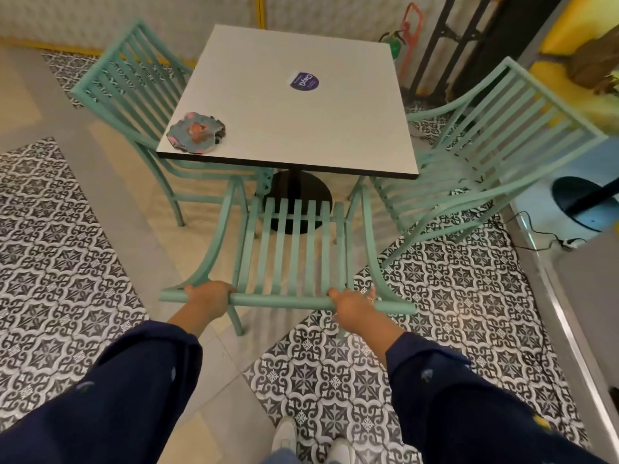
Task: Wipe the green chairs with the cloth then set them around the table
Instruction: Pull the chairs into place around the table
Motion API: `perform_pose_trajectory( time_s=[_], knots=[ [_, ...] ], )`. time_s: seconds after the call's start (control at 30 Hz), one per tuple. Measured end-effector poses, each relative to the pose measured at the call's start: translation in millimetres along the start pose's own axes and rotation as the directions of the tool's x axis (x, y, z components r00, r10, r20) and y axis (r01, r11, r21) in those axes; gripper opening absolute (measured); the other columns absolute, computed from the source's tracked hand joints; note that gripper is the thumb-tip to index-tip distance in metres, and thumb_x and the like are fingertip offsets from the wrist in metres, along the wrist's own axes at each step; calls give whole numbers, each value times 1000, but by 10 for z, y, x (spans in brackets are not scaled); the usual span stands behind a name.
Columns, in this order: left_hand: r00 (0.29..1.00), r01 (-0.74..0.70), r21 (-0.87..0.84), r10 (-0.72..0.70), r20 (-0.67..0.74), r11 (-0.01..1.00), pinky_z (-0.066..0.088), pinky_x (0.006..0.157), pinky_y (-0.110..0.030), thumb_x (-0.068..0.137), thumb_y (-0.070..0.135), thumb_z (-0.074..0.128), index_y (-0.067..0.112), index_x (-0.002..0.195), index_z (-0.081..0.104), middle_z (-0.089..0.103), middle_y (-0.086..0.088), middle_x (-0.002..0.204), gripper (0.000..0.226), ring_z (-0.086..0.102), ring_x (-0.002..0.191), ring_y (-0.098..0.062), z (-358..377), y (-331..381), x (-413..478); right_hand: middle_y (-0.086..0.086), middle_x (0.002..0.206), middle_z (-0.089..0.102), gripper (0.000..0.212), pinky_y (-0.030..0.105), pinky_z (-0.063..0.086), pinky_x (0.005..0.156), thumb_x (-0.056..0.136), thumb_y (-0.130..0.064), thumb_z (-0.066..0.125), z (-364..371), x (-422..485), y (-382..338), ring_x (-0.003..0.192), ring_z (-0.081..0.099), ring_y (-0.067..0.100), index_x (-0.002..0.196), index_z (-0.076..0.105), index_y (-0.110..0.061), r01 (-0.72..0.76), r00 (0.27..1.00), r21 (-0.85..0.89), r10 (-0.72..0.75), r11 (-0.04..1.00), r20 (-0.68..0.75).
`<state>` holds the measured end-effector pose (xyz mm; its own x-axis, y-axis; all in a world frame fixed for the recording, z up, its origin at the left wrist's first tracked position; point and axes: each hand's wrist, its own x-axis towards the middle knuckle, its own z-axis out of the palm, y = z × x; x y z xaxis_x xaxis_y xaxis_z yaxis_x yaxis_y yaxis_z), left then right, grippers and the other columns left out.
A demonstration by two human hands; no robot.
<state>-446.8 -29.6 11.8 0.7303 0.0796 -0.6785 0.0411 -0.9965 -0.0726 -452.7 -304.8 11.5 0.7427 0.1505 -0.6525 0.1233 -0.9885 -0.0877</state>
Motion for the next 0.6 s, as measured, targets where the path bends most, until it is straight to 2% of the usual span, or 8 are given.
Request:
perform_pose_trajectory(
  time_s=[0.1, 0.13, 0.2, 0.3, 0.37, 0.47, 0.6],
  knots=[
    [990, -95, -218, 115, 81, 971, 42, 102, -42, 83, 16, 52, 28, 138, 41, 45, 2, 141, 58, 47, 125, -22, -121, 116, -59, 10, 136, 50, 60, 50, 27, 113, 90, -22, 55, -142, -185, 178, 123, 48, 30, 144, 29, -18, 66, 998, 208, -67, 976, -4],
    [985, -121, -305, 151, 78, 945, 44, 101, -36, 84, 19, 56, 24, 141, 38, 42, -2, 145, 60, 46, 127, -22, -161, 172, -81, 10, 139, 47, 58, 47, 28, 113, 91, -24, 54, -200, -237, 230, 126, 46, 29, 143, 31, -17, 69, 997, 223, -65, 972, -29],
    [976, -178, -367, 210, 49, 913, 41, 101, -29, 86, 23, 59, 20, 142, 37, 41, -5, 146, 60, 45, 130, -21, -261, 371, -152, 9, 142, 45, 50, 45, 25, 115, 92, -26, 52, -321, -377, 385, 129, 43, 27, 140, 39, -15, 61, 994, 232, -39, 971, -98],
    [951, -289, -337, 308, 3, 896, 39, 106, -31, 87, 23, 58, 18, 139, 42, 47, -6, 142, 54, 47, 129, -19, -451, 727, -254, 9, 137, 50, 43, 40, 38, 107, 93, -23, 53, -510, -604, 643, 122, 51, 26, 134, 47, -13, 50, 991, 262, -14, 964, -136],
    [926, -367, -253, 378, -7, 895, 39, 103, -30, 89, 20, 52, 19, 137, 44, 49, -6, 140, 48, 48, 126, -19, -722, 1103, -362, 9, 134, 53, 41, 38, 42, 103, 92, -23, 55, -655, -778, 957, 120, 53, 27, 131, 50, -14, 26, 984, 275, 23, 961, -174],
    [888, -460, -140, 458, -49, 877, 39, 100, -29, 93, 24, 46, 22, 138, 43, 50, -4, 139, 45, 49, 125, -19, -1109, 1607, -488, 10, 134, 54, 42, 42, 38, 107, 89, -26, 56, -805, -939, 1400, 122, 52, 28, 130, 51, -19, -4, 972, 246, 62, 969, -227],
    [834, -551, -141, 538, -123, 822, 46, 91, -29, 92, 25, 48, 24, 132, 50, 56, 1, 130, 40, 59, 113, -18, -1551, 2382, -566, 8, 132, 56, 40, 47, 33, 110, 87, -24, 57, -1056, -1189, 2070, 123, 50, 27, 127, 54, -19, -26, 948, 274, 111, 961, -300]
  ],
)
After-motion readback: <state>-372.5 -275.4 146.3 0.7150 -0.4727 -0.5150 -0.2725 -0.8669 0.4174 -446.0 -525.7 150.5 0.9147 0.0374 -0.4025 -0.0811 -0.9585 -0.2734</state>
